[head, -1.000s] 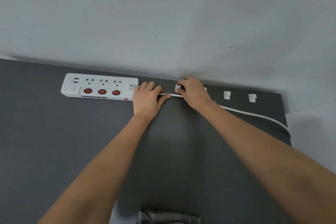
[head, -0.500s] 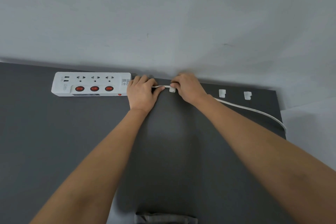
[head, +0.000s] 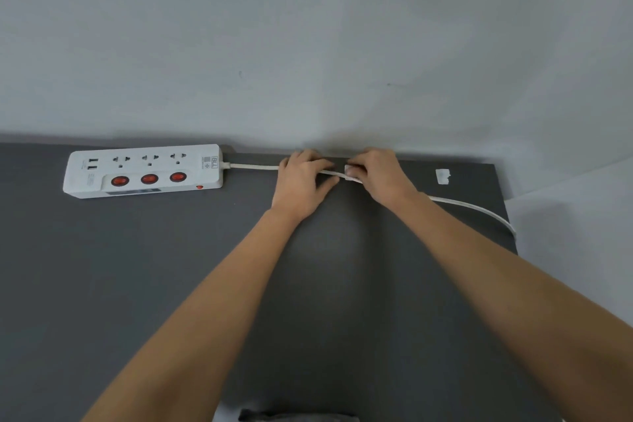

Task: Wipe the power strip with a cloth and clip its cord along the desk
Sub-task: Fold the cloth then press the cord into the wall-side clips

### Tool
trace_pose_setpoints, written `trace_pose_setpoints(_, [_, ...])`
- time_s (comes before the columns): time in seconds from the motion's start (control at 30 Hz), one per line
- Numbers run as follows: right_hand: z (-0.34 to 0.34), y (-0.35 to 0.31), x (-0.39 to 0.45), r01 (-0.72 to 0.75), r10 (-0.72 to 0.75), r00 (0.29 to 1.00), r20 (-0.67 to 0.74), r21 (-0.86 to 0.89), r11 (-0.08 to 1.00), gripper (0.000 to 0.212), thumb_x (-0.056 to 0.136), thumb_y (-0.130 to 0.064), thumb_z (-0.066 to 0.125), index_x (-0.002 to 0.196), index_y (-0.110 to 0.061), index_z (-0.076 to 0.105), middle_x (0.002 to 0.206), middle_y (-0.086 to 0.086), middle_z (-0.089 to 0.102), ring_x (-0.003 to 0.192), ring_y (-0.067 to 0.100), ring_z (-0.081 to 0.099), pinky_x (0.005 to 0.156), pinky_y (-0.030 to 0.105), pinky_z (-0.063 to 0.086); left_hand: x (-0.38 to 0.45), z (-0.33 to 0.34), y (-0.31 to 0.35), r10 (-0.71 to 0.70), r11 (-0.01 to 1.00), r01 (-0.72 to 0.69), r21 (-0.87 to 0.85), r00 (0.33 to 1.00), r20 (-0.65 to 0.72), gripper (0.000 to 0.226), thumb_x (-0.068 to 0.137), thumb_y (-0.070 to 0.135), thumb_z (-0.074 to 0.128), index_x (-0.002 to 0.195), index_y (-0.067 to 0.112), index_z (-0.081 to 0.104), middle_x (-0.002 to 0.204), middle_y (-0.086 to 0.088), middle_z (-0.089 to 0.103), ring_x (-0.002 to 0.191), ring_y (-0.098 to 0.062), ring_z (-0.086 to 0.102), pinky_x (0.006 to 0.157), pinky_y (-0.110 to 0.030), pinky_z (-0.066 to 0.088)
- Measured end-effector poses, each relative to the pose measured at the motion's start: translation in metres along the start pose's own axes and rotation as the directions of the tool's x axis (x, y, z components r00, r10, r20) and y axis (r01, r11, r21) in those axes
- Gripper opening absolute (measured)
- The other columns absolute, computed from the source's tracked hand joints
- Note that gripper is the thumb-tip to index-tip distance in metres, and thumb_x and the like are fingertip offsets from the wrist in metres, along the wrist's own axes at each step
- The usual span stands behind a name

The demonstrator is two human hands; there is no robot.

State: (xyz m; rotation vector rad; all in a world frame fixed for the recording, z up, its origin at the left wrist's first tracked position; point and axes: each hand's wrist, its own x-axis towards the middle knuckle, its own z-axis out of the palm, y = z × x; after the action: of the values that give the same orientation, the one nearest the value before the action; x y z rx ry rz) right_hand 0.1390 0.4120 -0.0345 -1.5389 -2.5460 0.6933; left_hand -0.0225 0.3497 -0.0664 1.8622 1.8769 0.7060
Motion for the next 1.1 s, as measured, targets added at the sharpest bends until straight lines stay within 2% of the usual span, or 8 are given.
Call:
trace_pose_setpoints(0.2, [0.008,0.000,0.003,-0.014,0.011,0.999,-0.046,-0.065,0.998,0.027,0.095,-0.017,0.046,0.091,-0.002,0.068,0.093,0.020,0.061,0.086,0.039,0.058,0.074,0.041,0.045,0.008,0.014,0.007,-0.125,0.990,0.119,-0.077,0.989,-0.080,0.018,0.085,0.035,0.066,0.090,0.020,0.074,0.098,0.000,0.066,0.100,-0.024,0.054,0.082,-0.036,0.028])
trace_pose_setpoints(0.37, [-0.005,0.003,-0.007,0.042,-0.045,0.998,-0.040,-0.080,0.996,0.025,0.093,-0.029,0.052,0.103,-0.014,0.070,0.096,0.014,0.068,0.095,0.034,0.055,0.078,0.041,0.048,0.012,0.018,0.016,-0.216,0.976,0.211,-0.053,0.967,-0.133,0.016,0.085,0.034,0.064,0.095,0.024,0.072,0.099,0.001,0.065,0.102,-0.025,0.052,0.087,-0.039,0.030])
trace_pose_setpoints(0.5, [-0.022,0.045,-0.025,-0.094,0.092,0.984,-0.155,-0.008,0.996,0.024,0.090,-0.018,0.058,0.111,-0.011,0.067,0.105,0.018,0.068,0.096,0.038,0.059,0.085,0.038,0.049,0.008,0.022,0.026,-0.110,0.993,0.118,0.026,0.973,-0.204,0.027,0.077,0.029,0.062,0.103,0.028,0.069,0.105,0.003,0.063,0.105,-0.024,0.049,0.096,-0.043,0.024])
trace_pose_setpoints(0.63, [-0.024,0.070,-0.038,-0.146,0.144,0.982,-0.123,-0.006,0.989,0.019,0.085,-0.017,0.065,0.101,-0.010,0.072,0.091,0.021,0.069,0.087,0.036,0.063,0.078,0.031,0.043,0.019,0.038,0.049,0.074,0.997,-0.074,0.026,0.997,-0.003,0.023,0.083,0.041,0.063,0.101,0.030,0.072,0.105,0.005,0.066,0.108,-0.022,0.052,0.097,-0.041,0.024])
trace_pose_setpoints(0.8, [-0.018,0.074,-0.031,-0.082,0.080,0.989,-0.127,-0.016,0.996,0.019,0.090,-0.020,0.057,0.093,-0.007,0.071,0.088,0.018,0.064,0.084,0.036,0.060,0.074,0.041,0.049,0.029,0.060,0.063,-0.031,0.999,0.030,-0.029,0.999,-0.025,0.023,0.086,0.042,0.063,0.094,0.023,0.074,0.099,0.000,0.068,0.103,-0.024,0.052,0.087,-0.036,0.027])
trace_pose_setpoints(0.9, [-0.019,0.075,-0.031,-0.060,0.045,0.986,-0.160,-0.088,0.994,0.024,0.093,-0.022,0.052,0.094,-0.010,0.072,0.087,0.018,0.060,0.088,0.035,0.052,0.076,0.043,0.046,0.035,0.066,0.070,-0.081,0.996,0.083,0.035,0.995,-0.066,0.022,0.088,0.039,0.061,0.091,0.020,0.071,0.097,-0.001,0.066,0.100,-0.023,0.053,0.081,-0.037,0.026])
trace_pose_setpoints(1.0, [-0.028,0.074,-0.032,-0.044,0.029,0.992,-0.124,-0.122,0.992,0.024,0.090,-0.028,0.056,0.103,-0.015,0.071,0.094,0.017,0.062,0.095,0.037,0.050,0.082,0.045,0.046,0.032,0.071,0.077,-0.125,0.987,0.135,0.092,0.986,-0.108,0.020,0.087,0.035,0.060,0.091,0.017,0.068,0.100,-0.002,0.064,0.100,-0.026,0.052,0.085,-0.040,0.029])
trace_pose_setpoints(1.1, [-0.039,0.095,-0.042,-0.113,0.102,0.982,-0.158,-0.063,0.992,0.037,0.087,-0.028,0.062,0.121,-0.014,0.061,0.113,0.018,0.062,0.105,0.039,0.054,0.092,0.047,0.046,0.027,0.076,0.082,-0.043,0.992,0.061,0.107,0.986,-0.163,0.023,0.080,0.028,0.062,0.101,0.020,0.066,0.107,-0.002,0.061,0.104,-0.028,0.051,0.092,-0.045,0.031])
